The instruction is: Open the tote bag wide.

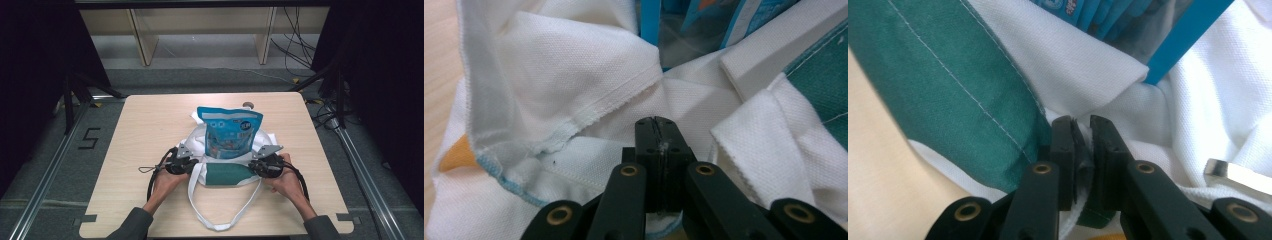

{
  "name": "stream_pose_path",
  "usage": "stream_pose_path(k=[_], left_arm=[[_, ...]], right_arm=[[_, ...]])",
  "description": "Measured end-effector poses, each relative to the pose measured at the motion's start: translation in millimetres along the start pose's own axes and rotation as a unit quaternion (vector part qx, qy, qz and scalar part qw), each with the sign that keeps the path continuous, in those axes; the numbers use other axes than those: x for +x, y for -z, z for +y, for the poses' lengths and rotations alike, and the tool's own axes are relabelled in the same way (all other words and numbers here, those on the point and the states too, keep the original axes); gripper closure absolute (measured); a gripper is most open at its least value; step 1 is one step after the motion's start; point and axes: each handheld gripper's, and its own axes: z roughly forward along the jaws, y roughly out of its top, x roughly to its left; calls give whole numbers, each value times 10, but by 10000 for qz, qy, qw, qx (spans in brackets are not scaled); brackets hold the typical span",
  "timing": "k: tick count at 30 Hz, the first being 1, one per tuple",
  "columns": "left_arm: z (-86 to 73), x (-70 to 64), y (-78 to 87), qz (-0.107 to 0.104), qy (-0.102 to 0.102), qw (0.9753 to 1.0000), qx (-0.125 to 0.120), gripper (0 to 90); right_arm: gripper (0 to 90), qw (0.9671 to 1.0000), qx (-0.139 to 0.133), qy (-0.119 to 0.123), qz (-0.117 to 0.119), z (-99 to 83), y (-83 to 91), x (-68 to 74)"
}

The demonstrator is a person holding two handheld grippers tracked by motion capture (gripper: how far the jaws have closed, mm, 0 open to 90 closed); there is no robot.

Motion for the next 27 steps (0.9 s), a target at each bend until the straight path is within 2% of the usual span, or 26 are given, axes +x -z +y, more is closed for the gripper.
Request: stream_pose_path(k=[3, 4, 5, 6, 7, 10, 11, 13, 16, 19, 21, 22, 23, 26, 27], left_arm=[[12, 44, -28, 7, 81, 10000, -55, 880], [16, 53, -32, 29, 93, 9999, -70, 875], [20, 71, -20, -1, -12, 10000, -11, 868], [18, 64, -32, 35, 59, 9999, -95, 864], [20, 72, -15, 25, -15, 10000, -8, 858], [26, 66, -10, 94, 44, 9998, -140, 828], [23, 62, -6, 84, 134, 9997, -161, 814], [30, 74, 18, 98, 93, 9998, -167, 769], [36, 75, 56, 232, 263, 9989, -303, 698], [64, 77, 139, 204, 329, 9980, -495, 645], [84, 77, 204, 165, 369, 9974, -605, 605], [91, 68, 230, 171, 423, 9968, -658, 592], [98, 53, 260, 139, 456, 9964, -695, 574], [122, 13, 313, 161, 363, 9961, -788, 561], [136, -13, 327, 128, 509, 9949, -856, 540]], right_arm=[[815, 10000, 42, -13, 66, 30, -13, -55], [813, 10000, 8, -66, 9, 28, -29, -54], [812, 10000, -66, 19, 29, 29, -39, -70], [810, 10000, -13, -88, 2, 28, -30, -56], [808, 10000, -20, -82, -10, 29, -27, -56], [799, 9999, -37, -135, 3, 33, -14, -53], [794, 9999, -44, -145, -63, 33, -4, -54], [770, 9995, -188, -242, -22, 28, 9, -64], [690, 9980, -331, -541, 43, 42, 78, -68], [641, 9976, -498, -468, 102, 63, 137, -70], [609, 9968, -561, -553, 133, 75, 199, -61], [598, 9961, -698, -533, 104, 79, 220, -66], [589, 9950, -699, -706, 121, 86, 270, -54], [556, 9918, -936, -867, 107, 93, 393, -112], [555, 9895, -996, -1046, 93, 92, 434, -107]])
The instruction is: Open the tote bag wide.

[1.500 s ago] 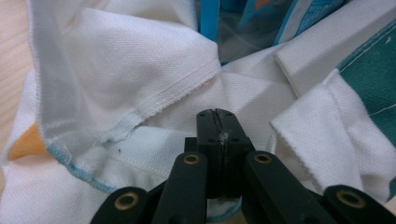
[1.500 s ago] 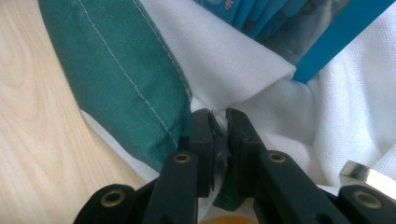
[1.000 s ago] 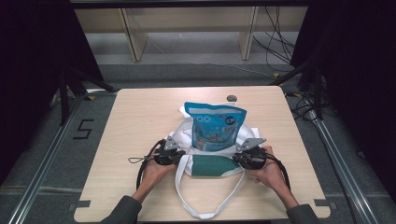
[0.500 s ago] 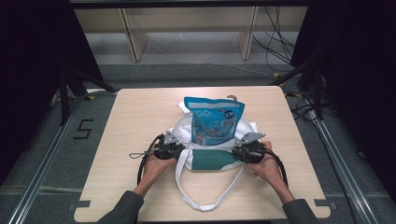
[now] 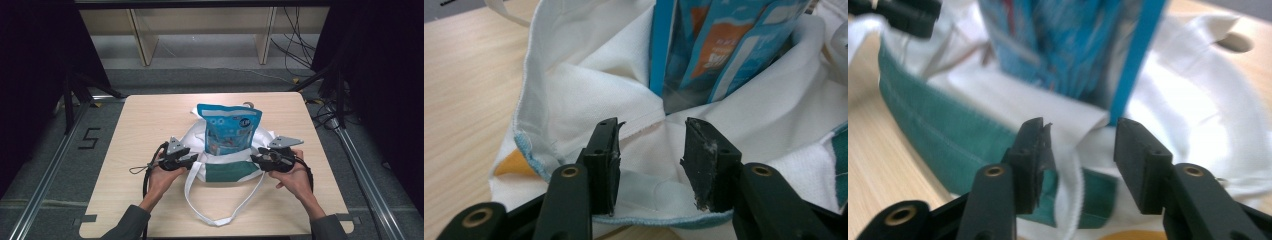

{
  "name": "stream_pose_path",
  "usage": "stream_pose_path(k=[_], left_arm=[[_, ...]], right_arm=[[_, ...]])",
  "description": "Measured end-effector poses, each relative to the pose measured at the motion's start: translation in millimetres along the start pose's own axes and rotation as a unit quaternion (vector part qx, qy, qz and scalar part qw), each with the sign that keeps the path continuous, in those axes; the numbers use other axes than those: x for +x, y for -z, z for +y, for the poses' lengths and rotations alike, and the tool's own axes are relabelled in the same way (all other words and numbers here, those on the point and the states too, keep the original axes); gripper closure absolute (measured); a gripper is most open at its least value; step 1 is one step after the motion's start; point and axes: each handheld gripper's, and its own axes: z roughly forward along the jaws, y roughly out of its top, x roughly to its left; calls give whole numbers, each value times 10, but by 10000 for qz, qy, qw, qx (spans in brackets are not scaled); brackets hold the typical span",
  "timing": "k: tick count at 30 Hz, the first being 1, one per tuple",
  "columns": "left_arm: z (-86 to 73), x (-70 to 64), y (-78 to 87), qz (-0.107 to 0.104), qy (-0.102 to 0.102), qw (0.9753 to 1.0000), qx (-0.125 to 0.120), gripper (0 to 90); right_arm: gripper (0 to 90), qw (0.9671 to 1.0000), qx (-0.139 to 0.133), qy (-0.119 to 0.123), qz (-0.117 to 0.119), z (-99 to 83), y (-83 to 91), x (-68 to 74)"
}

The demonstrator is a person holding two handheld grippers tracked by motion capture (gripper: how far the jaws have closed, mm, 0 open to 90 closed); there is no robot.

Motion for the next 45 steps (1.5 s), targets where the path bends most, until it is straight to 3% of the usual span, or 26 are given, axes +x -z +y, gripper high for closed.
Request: stream_pose_path(k=[5, 7, 9, 12, 17, 21, 22, 23, 25, 26, 31, 36, 40, 41, 42, 45], left_arm=[[66, -48, 85, -67, 51, 9999, -64, 493], [83, -25, 127, -44, -68, 10000, -49, 489], [90, -16, 152, -44, 132, 9998, -137, 476], [99, 1, 204, 9, 218, 9996, -172, 468], [114, 5, 305, -58, 211, 9996, -202, 448], [99, 21, 343, -75, 132, 9999, -73, 415], [94, 12, 337, -88, 219, 9996, -131, 409], [91, 16, 346, -96, 211, 9997, -102, 404], [81, 8, 350, -108, 266, 9995, -114, 391], [81, 17, 371, -130, 165, 9998, -5, 384], [71, 13, 400, -106, 231, 9996, -87, 353], [55, 42, 452, -108, 264, 9996, -67, 315], [21, 54, 479, -128, 221, 9997, 30, 299], [15, 37, 473, -125, 333, 9994, -37, 296], [6, 34, 482, -106, 321, 9994, -50, 293], [-8, 32, 508, -98, 293, 9995, -42, 283]], right_arm=[[537, 9998, -140, -72, -80, 5, 112, -68], [533, 9998, -165, -86, -71, -2, 124, -81], [531, 9997, -162, -139, -116, -7, 129, -84], [522, 9997, -126, -162, -121, -11, 129, -75], [508, 9997, -136, -130, -127, -8, 138, -74], [492, 9998, -111, -59, -123, -7, 152, -96], [489, 9997, -129, 28, -187, -7, 156, -108], [484, 9997, -111, -130, -162, -10, 159, -86], [466, 9995, -123, -199, -191, -13, 164, -81], [460, 9995, -125, -198, -195, -13, 165, -83], [439, 9997, -121, -97, -196, -20, 176, -108], [422, 9994, -172, -240, -187, -20, 201, -77], [412, 9995, -193, -164, -193, -21, 206, -70], [410, 9996, -142, -162, -156, -20, 215, -68], [408, 9996, -195, -100, -168, -22, 211, -76], [402, 9996, -171, -175, -173, -32, 219, -50]])
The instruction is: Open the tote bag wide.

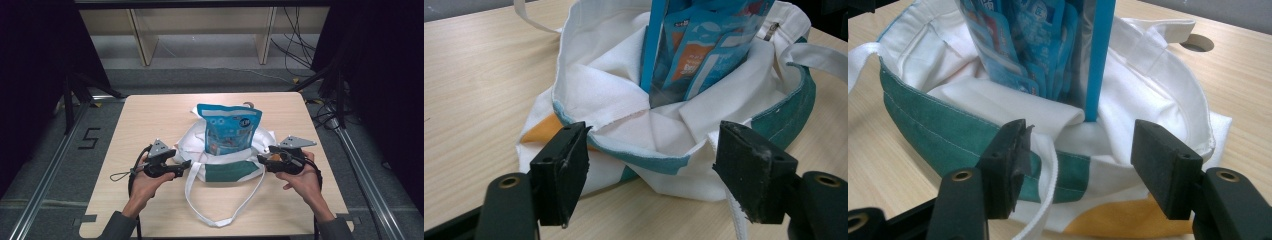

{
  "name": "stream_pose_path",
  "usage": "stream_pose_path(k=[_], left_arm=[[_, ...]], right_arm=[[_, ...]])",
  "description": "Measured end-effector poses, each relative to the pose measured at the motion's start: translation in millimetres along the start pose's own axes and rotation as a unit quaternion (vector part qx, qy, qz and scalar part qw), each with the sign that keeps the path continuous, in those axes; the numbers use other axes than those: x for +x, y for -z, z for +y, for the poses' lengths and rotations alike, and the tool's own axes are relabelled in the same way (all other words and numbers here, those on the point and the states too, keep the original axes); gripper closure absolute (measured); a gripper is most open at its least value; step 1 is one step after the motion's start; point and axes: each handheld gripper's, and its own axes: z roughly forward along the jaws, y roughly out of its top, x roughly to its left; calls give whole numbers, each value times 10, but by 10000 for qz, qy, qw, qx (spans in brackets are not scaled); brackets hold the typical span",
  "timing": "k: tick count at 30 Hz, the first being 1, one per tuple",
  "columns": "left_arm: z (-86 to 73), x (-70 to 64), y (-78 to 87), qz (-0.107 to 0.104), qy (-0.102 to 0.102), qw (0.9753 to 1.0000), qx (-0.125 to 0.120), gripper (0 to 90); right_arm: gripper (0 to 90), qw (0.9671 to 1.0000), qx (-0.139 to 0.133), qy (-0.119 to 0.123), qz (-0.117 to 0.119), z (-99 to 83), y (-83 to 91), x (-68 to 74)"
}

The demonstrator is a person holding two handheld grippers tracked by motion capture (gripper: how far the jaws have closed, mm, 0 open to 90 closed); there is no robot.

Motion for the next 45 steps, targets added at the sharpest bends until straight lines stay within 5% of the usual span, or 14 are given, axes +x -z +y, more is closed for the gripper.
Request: stream_pose_path(k=[14, 15, 22, 39, 45], left_arm=[[-100, -10, 76, -26, -112, 9999, 116, 249], [-111, -23, 71, -23, -44, 10000, 62, 247], [-168, -47, 117, -41, -46, 10000, 51, 234], [-368, -156, 218, -128, 34, 9999, -42, 212], [-440, -165, 219, -133, 59, 9999, -37, 204]], right_arm=[[387, 9999, 15, 111, -1, -51, 46, 6], [387, 10000, 49, -21, 4, -56, 59, 29], [384, 9999, 31, 92, 83, -100, 115, 11], [376, 9999, 21, -91, 60, -274, 212, 45], [373, 10000, 39, 34, 43, -312, 210, 38]])
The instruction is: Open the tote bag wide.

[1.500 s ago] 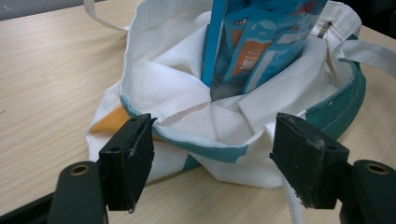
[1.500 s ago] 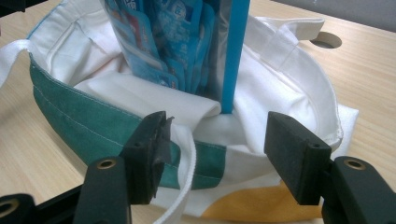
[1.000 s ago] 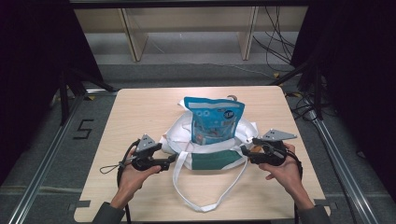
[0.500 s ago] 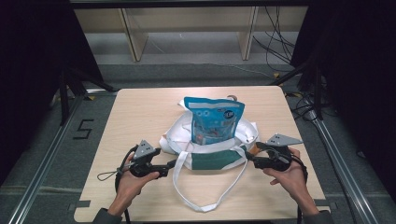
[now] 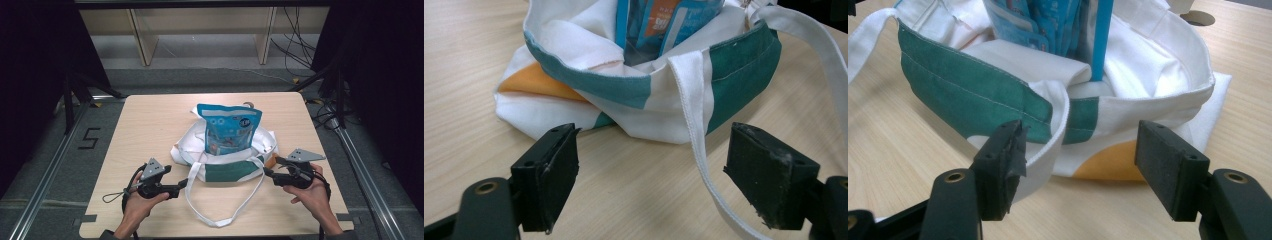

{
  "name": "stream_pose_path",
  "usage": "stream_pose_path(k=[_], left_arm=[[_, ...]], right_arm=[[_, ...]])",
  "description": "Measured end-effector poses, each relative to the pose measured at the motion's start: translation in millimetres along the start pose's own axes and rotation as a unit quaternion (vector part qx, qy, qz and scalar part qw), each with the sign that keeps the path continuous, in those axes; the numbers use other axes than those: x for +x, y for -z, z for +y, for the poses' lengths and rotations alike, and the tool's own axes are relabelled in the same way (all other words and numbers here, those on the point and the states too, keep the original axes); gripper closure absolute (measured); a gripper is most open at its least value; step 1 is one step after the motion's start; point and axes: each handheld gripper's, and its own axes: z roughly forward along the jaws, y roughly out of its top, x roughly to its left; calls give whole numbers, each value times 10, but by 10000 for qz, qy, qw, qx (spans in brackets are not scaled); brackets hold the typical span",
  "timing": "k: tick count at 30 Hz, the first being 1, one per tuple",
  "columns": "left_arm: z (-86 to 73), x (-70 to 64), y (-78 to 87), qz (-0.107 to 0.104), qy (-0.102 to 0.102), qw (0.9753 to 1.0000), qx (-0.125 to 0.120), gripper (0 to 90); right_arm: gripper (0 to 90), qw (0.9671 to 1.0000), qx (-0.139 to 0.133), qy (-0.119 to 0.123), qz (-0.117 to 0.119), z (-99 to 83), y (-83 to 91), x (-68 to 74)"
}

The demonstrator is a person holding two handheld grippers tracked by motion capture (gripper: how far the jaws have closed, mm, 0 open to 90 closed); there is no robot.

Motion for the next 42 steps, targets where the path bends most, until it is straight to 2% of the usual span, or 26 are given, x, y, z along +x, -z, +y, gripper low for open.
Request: stream_pose_path(k=[3, 6, 10, 11, 13, 15, 16, 20, 21, 22, 23, 24, 25, 26, 27, 28, 31, 32, 33, 34, 35, 36, 37, 38, 40, 42], left_arm=[[-42, -13, 2, 17, 16, 10000, -24, 199], [-92, -22, 7, 13, -62, 10000, -7, 191], [-138, -27, -1, 20, -123, 9999, 29, 178], [-147, -29, -7, 18, -91, 10000, 0, 175], [-164, -25, 0, 43, -95, 9999, 35, 162], [-176, -36, 10, 58, -143, 9999, 39, 162], [-184, -63, 22, 57, -144, 9999, 30, 162], [-215, -120, 42, 46, -407, 9991, 63, 162], [-220, -127, 45, 40, -459, 9989, 92, 162], [-229, -152, 48, 46, -446, 9990, 75, 162], [-233, -158, 54, 14, -518, 9986, 93, 162], [-236, -173, 61, 16, -528, 9986, 94, 162], [-237, -177, 66, 33, -561, 9984, 86, 162], [-241, -181, 72, 24, -541, 9985, 101, 162], [-244, -188, 78, 54, -536, 9985, 91, 162], [-249, -195, 82, 71, -506, 9987, 76, 162], [-249, -212, 102, 106, -539, 9985, 24, 164], [-255, -220, 103, 60, -522, 9986, 32, 164], [-258, -225, 107, 78, -552, 9984, 29, 164], [-263, -239, 104, 48, -520, 9986, -3, 164], [-267, -242, 111, 43, -547, 9985, 27, 164], [-271, -250, 114, 38, -547, 9985, 34, 164], [-276, -256, 114, 30, -556, 9984, 40, 164], [-281, -273, 116, 13, -536, 9985, 95, 163], [-294, -307, 110, 5, -538, 9985, 110, 162], [-302, -331, 121, -5, -630, 9978, 181, 163]], right_arm=[[372, 9999, -13, -123, 33, -23, 2, 33], [372, 10000, 7, 13, 53, -37, 6, 27], [371, 9999, -14, -93, 115, -71, 0, 63], [370, 10000, -4, -22, 45, -75, 12, 55], [365, 9999, 9, -80, 89, -90, 36, 77], [364, 9999, -43, -3, 120, -108, 40, 70], [363, 9999, 21, -124, 89, -114, 58, 94], [361, 10000, -55, -3, 53, -157, 74, 93], [360, 9999, 10, -119, 48, -174, 88, 118], [358, 10000, 8, -70, 68, -183, 88, 109], [357, 9998, 36, -158, 72, -199, 97, 127], [357, 10000, -7, -36, 89, -217, 92, 107], [355, 9999, 51, -153, 51, -236, 103, 134], [354, 9999, 30, -34, 97, -247, 97, 111], [353, 9998, 111, -150, 102, -267, 112, 137], [351, 9999, 61, -49, 124, -278, 102, 119], [340, 9997, 156, -170, 100, -320, 110, 162], [339, 9998, 164, -43, 122, -328, 109, 141], [337, 9997, 195, -151, 70, -342, 118, 169], [333, 9997, 238, -55, 84, -344, 125, 152], [330, 9994, 225, -221, 108, -359, 123, 184], [329, 9997, 227, -80, 102, -366, 126, 164], [327, 9996, 270, -74, 88, -374, 142, 173], [323, 9994, 271, -213, 61, -391, 149, 208], [308, 9994, 311, -63, 122, -414, 162, 194], [292, 9992, 342, -192, 49, -451, 188, 233]])
